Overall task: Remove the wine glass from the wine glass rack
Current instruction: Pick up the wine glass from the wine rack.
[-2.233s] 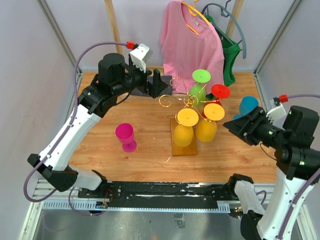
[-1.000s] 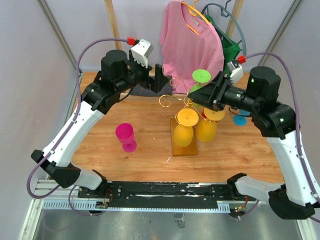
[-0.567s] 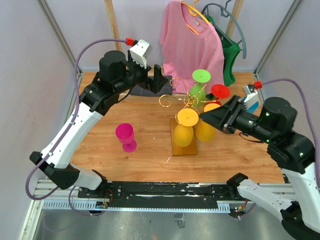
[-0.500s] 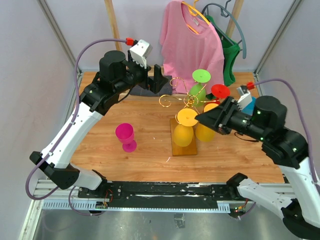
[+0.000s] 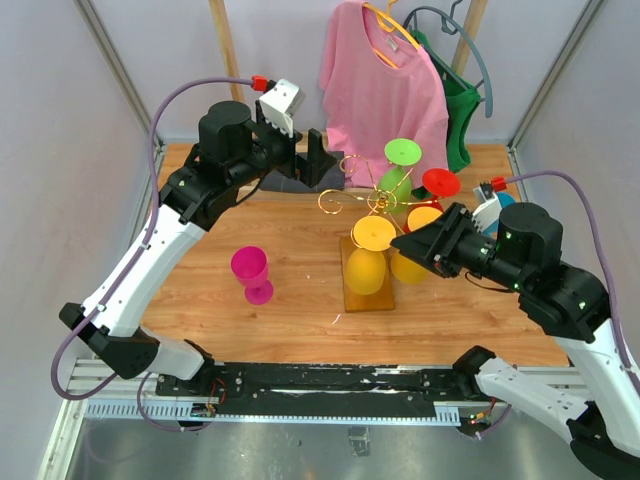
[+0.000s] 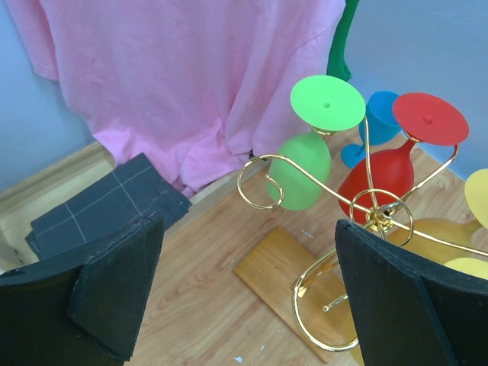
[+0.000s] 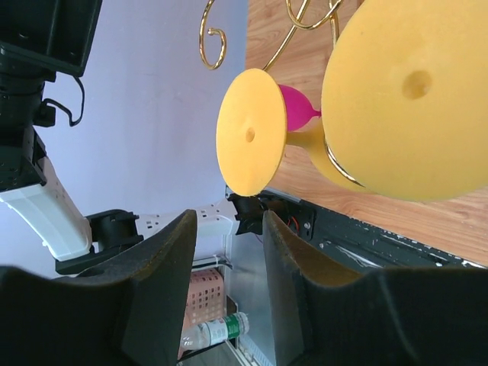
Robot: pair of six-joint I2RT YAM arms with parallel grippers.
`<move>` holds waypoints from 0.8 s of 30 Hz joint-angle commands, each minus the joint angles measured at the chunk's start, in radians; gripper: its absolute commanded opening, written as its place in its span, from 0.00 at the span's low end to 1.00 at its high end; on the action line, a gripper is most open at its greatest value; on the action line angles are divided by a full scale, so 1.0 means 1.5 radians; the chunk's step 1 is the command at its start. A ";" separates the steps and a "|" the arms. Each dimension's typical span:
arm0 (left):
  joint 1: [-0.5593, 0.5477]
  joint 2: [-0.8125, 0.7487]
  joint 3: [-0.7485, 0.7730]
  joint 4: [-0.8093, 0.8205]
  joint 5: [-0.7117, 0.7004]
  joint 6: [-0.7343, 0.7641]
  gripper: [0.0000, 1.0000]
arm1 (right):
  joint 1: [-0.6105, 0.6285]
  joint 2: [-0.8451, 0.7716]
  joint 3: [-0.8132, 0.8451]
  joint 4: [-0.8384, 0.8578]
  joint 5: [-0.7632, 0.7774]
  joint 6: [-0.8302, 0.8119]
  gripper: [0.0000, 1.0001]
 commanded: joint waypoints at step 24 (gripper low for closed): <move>-0.003 -0.002 0.013 0.009 0.004 0.012 0.99 | 0.008 0.000 -0.055 0.056 0.015 0.026 0.36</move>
